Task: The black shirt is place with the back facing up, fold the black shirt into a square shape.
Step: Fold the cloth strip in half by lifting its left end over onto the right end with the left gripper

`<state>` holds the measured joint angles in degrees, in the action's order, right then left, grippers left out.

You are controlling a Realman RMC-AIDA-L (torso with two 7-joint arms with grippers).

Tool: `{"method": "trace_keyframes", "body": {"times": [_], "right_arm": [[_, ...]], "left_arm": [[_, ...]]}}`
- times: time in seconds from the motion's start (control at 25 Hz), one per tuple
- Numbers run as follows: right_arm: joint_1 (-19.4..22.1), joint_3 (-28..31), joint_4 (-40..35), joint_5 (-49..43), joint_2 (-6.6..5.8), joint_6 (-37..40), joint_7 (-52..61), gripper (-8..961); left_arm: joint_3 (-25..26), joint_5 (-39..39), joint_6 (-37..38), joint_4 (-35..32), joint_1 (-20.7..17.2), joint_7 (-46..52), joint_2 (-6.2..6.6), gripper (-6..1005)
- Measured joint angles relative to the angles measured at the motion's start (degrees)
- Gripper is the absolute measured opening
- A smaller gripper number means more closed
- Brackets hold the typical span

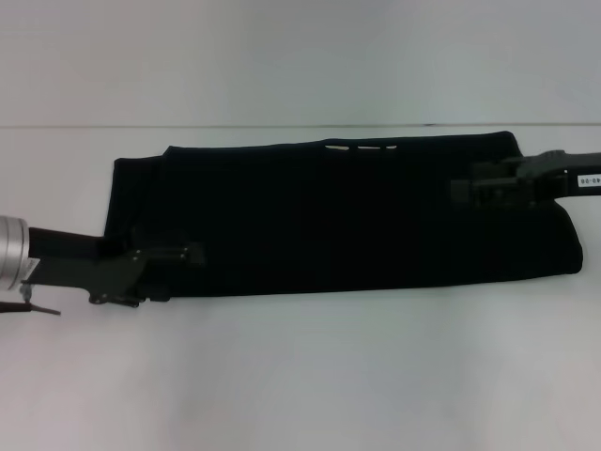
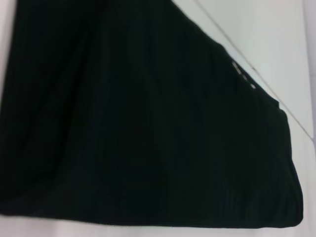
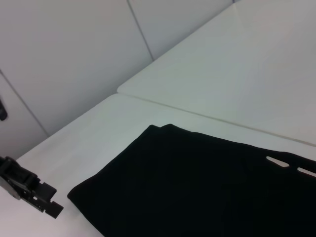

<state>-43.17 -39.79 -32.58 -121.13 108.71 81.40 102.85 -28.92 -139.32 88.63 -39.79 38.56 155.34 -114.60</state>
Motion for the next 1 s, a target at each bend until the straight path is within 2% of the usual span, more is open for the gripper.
{"method": "trace_keyframes", "body": {"times": [0.2,0.4,0.64,1.0], "right_arm": [[-1.06,-0.33,-0.37,0.02,0.30,0.15,-0.91,748],[-1.79,-0.37,-0.38,0.21,0.49,0.55,-1.59,751],[-1.96,-0.02,-0.62,0.33,0.91,0.85,-2.69,912],[-2.12,0.22,-0.81,0.46,1.50,-1.68,-2.45,905]], "left_arm": [[0.51,-1.40,-0.07,0.72,-0.42,3.34,-0.20,879],[3.27,-1.82,-0.89,2.78,-0.51,3.53,0.11,878],[4.67,-2.89,-2.98,2.96,-0.65,5.22,0.27,877],[5.45,-4.68,-5.44,3.17,-0.44,10.89,0.65,884]]}}
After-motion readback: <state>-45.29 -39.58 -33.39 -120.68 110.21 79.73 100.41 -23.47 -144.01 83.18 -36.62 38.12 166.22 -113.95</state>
